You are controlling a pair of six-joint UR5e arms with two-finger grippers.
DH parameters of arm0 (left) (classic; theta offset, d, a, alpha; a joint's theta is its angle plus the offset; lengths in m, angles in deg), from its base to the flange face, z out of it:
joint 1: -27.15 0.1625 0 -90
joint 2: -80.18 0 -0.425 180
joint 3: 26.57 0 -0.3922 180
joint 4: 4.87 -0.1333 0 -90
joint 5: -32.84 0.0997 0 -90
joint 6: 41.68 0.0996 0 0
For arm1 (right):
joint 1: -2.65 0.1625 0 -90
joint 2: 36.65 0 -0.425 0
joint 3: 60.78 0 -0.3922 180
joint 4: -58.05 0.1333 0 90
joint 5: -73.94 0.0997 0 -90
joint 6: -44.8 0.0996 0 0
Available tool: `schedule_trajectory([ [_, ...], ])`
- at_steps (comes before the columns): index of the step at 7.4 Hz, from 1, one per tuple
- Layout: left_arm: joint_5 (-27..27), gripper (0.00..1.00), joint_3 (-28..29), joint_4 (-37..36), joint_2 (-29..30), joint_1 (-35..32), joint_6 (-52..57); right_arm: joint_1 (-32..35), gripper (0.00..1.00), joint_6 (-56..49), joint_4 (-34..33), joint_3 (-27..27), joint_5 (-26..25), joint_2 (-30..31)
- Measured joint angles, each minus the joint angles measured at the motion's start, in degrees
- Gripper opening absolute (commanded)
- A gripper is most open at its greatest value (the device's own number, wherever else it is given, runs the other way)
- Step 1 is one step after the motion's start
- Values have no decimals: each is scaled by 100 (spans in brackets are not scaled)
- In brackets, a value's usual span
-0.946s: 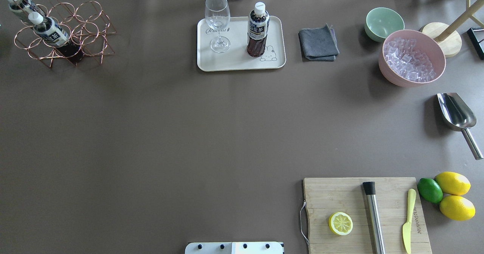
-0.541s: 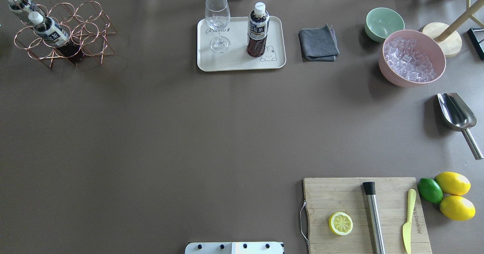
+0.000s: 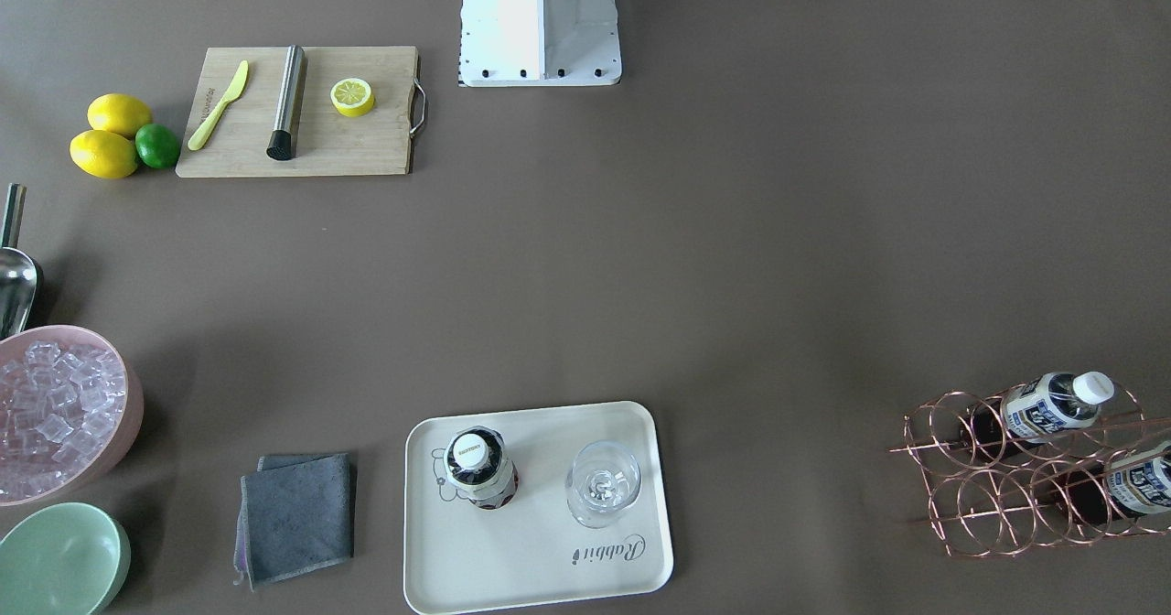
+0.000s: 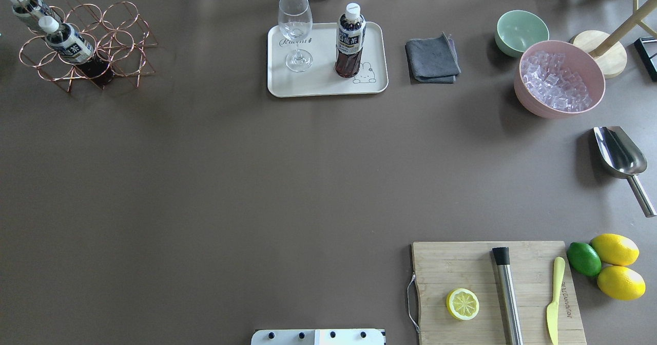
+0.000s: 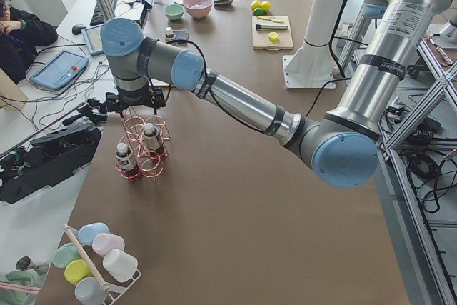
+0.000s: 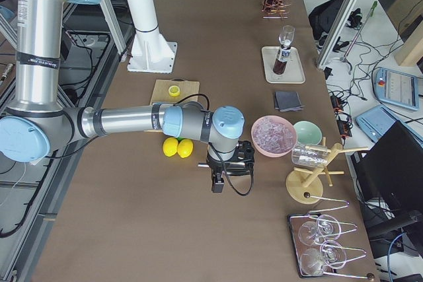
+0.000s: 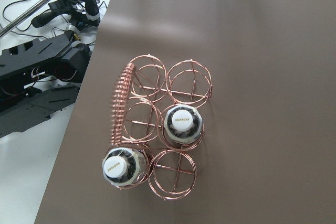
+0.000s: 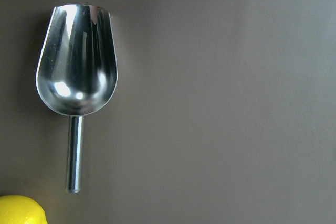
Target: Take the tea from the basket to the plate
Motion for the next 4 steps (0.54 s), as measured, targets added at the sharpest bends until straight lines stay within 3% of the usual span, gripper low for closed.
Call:
schedule_trajectory([
  [2, 358, 98, 72, 167, -209, -203, -158, 0, 100, 54, -441, -270, -61, 9],
  [4, 174, 98, 35, 192, -632, -432, -1480, 0, 100, 74, -566, -327, -75, -1],
])
